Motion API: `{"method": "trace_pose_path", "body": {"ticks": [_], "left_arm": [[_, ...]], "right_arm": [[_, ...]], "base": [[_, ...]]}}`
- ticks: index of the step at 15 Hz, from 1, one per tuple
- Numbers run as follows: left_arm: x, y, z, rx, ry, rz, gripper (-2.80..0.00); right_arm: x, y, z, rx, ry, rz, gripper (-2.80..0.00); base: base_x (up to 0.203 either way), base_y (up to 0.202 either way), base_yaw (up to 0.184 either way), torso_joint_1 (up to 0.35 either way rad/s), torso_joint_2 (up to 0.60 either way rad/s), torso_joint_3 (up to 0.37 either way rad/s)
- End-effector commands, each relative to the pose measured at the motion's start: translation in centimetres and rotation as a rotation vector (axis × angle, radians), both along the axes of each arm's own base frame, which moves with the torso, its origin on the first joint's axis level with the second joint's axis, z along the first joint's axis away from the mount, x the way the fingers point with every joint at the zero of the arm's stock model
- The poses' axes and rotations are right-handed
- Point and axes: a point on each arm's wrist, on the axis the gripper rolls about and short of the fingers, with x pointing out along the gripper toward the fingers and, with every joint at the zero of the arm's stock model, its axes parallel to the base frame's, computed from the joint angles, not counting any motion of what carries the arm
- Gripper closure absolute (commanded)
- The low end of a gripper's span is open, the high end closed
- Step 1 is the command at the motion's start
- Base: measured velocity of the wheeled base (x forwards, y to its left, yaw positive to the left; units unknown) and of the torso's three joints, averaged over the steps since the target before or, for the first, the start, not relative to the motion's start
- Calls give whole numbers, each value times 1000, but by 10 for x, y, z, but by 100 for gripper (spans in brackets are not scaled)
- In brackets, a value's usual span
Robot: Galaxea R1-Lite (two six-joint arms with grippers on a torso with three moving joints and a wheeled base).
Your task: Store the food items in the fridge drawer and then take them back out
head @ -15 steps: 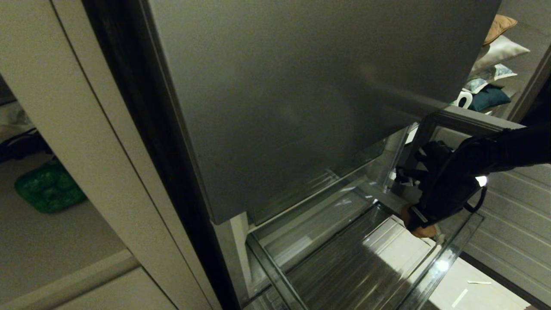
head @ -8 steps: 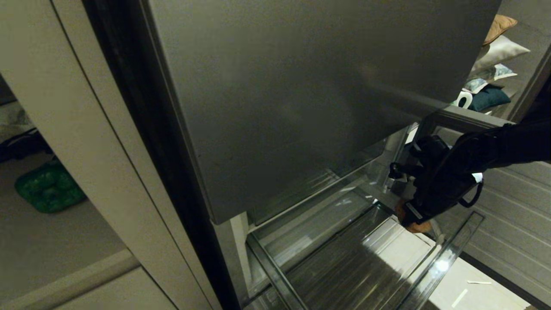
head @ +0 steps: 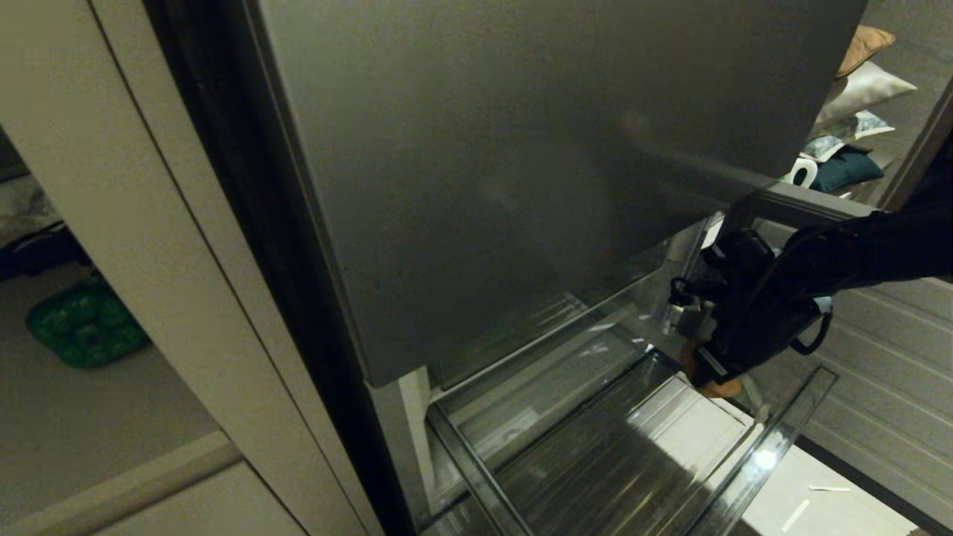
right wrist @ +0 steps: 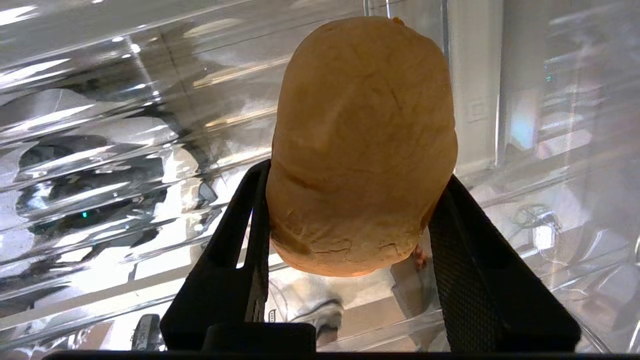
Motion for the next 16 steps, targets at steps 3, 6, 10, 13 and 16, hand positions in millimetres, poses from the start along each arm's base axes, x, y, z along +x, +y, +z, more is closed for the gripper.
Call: {"method": "trace_pose_path", "body": {"ticks": [3,6,10,13,16], "left_arm": [[0,0,0,0,1,0,0],[0,0,0,0,1,0,0],[0,0,0,0,1,0,0],[0,0,0,0,1,0,0],[0,0,0,0,1,0,0]], "right_arm": [[-9,-1,11,1,-17,4,0],[-18,-1,24,7,-50,4,0],[-37,-2,42,12,-85,9,0],[-51,0,52,14,-105,20,0],[-71,1,60,16,-117,31,0]], "base": [[0,0,0,0,0,0],[0,0,0,0,0,0],[0,0,0,0,0,0],[0,0,0,0,0,0],[0,0,0,0,0,0]]}}
